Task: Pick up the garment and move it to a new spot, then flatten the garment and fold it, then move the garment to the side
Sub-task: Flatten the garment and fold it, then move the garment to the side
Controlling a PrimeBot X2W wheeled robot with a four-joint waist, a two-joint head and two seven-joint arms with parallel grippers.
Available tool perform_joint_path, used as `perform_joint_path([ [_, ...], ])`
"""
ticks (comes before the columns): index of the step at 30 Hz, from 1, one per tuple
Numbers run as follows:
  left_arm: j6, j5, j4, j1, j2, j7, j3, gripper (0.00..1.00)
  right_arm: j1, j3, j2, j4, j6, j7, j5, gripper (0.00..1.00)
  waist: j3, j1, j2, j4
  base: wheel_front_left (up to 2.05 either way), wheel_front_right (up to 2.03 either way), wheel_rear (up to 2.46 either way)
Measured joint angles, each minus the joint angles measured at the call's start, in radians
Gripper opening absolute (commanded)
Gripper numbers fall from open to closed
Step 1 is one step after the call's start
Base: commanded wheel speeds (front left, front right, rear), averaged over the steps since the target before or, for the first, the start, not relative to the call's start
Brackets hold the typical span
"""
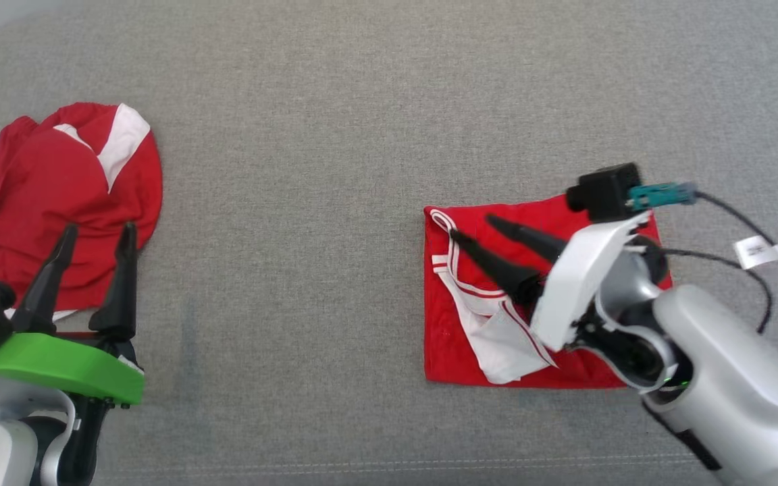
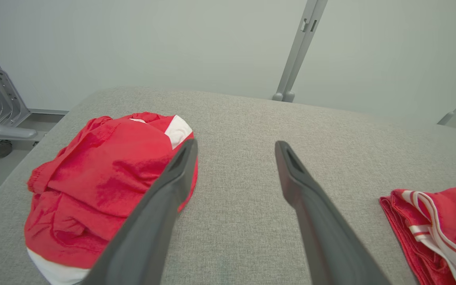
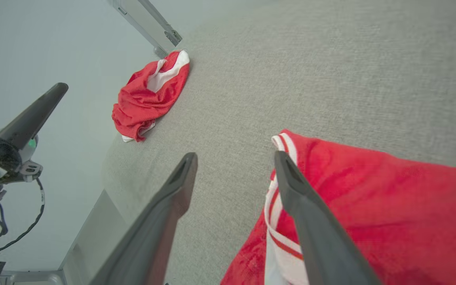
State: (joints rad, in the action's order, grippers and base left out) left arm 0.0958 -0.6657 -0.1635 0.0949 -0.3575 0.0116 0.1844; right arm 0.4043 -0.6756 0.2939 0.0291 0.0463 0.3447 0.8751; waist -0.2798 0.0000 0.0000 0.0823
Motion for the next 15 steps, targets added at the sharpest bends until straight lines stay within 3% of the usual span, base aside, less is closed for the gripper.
perform_joint_path([
  [8, 0.001, 0.0, -0.004, -0.027, -0.005, 0.008, -0.022, 1.0, -0.083, 0.164, 0.201, -0.074, 0.039, -0.028, 0.014, 1.0, 0.021, 0.0, 0.0, -0.048, 0.0, 0.0, 0.0],
  [11, 0.001, -0.001, -0.014, -0.028, -0.004, 0.007, -0.017, 1.0, -0.146, 0.191, 0.244, -0.115, 0.053, -0.027, 0.037, 1.0, 0.024, 0.0, 0.0, -0.061, 0.0, 0.0, 0.0],
  [15, 0.001, -0.003, -0.032, -0.029, -0.004, 0.007, -0.018, 1.0, -0.171, 0.204, 0.245, -0.139, 0.053, -0.027, 0.06, 1.0, 0.014, 0.0, 0.0, -0.068, 0.0, 0.0, 0.0],
])
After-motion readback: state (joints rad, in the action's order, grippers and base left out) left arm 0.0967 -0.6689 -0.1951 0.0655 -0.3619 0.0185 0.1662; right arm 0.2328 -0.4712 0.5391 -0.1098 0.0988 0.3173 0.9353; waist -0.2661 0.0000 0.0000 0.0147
